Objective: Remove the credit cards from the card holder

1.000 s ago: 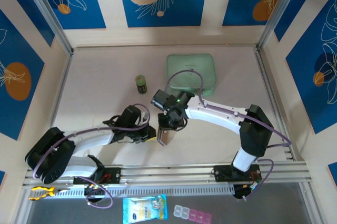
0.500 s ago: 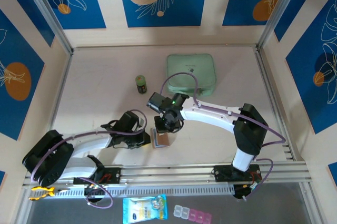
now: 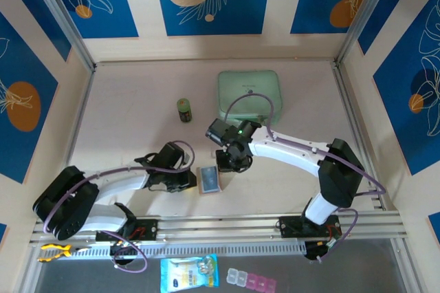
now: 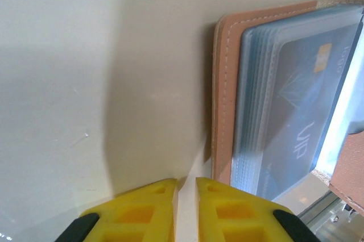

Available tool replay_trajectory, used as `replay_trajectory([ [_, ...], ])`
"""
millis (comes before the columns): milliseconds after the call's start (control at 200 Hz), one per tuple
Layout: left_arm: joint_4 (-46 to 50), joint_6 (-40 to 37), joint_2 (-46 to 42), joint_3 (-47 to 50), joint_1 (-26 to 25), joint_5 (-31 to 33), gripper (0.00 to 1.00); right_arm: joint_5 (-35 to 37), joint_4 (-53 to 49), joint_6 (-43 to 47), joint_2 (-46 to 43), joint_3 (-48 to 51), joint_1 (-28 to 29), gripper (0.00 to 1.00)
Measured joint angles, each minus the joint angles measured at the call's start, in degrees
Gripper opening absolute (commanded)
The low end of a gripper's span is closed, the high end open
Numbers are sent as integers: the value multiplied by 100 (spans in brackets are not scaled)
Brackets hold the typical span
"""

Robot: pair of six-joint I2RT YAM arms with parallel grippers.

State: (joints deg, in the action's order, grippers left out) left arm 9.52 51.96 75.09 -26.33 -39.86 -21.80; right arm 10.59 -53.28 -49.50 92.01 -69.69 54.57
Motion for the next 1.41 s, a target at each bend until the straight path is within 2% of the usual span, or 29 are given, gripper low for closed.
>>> replay_trajectory([
  [460,-74,0,356,-341,0,-24,15,61,92,48,-372,968,-450,9],
  [945,-157,0,535,-374,0,-81,15,160,439,63,-223,1327,-586,11],
  [1405,-245,20,573,-374,0,-138,15,634,343,37,404,1322,-555,26],
])
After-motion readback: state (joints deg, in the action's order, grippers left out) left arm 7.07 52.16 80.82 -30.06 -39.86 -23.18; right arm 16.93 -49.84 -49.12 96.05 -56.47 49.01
